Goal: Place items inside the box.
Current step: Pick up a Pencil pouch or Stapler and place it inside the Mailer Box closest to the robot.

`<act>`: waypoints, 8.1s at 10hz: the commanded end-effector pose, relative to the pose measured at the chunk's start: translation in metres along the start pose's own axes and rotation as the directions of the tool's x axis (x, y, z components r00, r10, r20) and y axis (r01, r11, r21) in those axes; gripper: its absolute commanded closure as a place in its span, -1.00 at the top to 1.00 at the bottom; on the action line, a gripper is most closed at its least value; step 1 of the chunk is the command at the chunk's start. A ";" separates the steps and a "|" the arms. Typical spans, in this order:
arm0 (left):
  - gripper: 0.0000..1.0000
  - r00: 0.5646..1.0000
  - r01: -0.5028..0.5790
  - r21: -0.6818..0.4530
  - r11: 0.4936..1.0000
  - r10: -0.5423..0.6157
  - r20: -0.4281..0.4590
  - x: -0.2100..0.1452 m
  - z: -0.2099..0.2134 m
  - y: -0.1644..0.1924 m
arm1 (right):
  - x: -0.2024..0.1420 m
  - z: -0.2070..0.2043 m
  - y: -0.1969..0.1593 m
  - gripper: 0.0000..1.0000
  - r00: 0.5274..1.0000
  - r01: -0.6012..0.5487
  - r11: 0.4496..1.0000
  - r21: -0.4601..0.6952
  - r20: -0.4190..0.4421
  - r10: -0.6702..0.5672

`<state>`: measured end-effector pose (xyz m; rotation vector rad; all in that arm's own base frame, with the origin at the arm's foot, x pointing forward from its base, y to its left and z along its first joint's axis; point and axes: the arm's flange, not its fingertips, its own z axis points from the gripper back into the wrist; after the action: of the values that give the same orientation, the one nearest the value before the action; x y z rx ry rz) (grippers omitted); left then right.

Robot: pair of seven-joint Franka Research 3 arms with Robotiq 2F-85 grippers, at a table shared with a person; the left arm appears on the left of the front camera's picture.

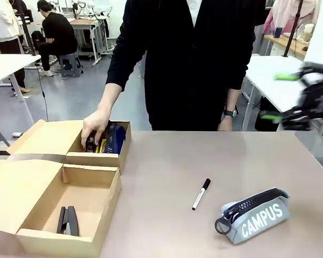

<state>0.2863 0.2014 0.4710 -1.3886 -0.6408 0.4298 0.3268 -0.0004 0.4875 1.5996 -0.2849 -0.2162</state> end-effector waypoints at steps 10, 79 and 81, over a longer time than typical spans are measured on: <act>1.00 1.000 0.017 -0.022 1.000 -0.017 0.005 -0.005 -0.001 -0.001 | -0.035 0.164 -0.099 1.00 0.999 0.049 0.991 0.124 -0.025 -0.046; 1.00 1.000 0.017 -0.022 1.000 -0.017 0.005 -0.005 -0.001 -0.001 | -0.085 -0.204 -0.055 -1.00 0.668 -0.738 0.363 -0.569 -0.541 0.510; 1.00 1.000 0.017 -0.022 1.000 -0.017 0.005 -0.005 -0.001 -0.001 | -0.105 -0.286 -0.048 -1.00 0.731 -0.663 0.427 -0.615 -0.410 0.545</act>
<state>0.2868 0.2015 0.4722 -1.3897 -0.6397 0.4255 0.3039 0.2580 0.4722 0.6809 -0.3019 0.5876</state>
